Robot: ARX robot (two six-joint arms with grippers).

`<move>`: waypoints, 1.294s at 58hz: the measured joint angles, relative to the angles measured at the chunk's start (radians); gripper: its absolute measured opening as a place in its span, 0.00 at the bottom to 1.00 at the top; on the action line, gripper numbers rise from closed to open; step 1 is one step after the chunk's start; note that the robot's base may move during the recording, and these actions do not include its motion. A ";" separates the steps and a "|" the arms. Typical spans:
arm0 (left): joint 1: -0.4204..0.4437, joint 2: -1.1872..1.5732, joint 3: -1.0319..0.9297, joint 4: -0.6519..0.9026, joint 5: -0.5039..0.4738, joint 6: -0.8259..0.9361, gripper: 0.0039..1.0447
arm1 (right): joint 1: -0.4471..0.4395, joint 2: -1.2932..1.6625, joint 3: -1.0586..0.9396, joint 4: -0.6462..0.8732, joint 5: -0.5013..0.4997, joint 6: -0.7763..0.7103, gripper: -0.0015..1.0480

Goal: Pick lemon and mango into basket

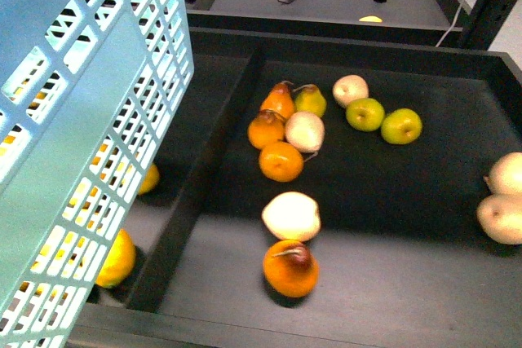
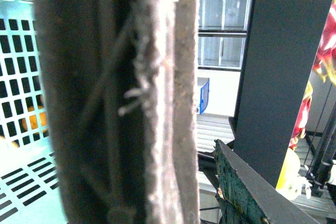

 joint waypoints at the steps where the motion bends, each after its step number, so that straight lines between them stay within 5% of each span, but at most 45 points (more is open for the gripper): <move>1: 0.000 0.000 0.000 0.000 0.000 0.000 0.27 | 0.000 0.000 0.000 0.000 -0.004 0.000 0.92; 75: 0.000 0.000 0.001 0.000 0.001 0.000 0.27 | 0.000 0.000 0.000 0.001 -0.001 0.000 0.92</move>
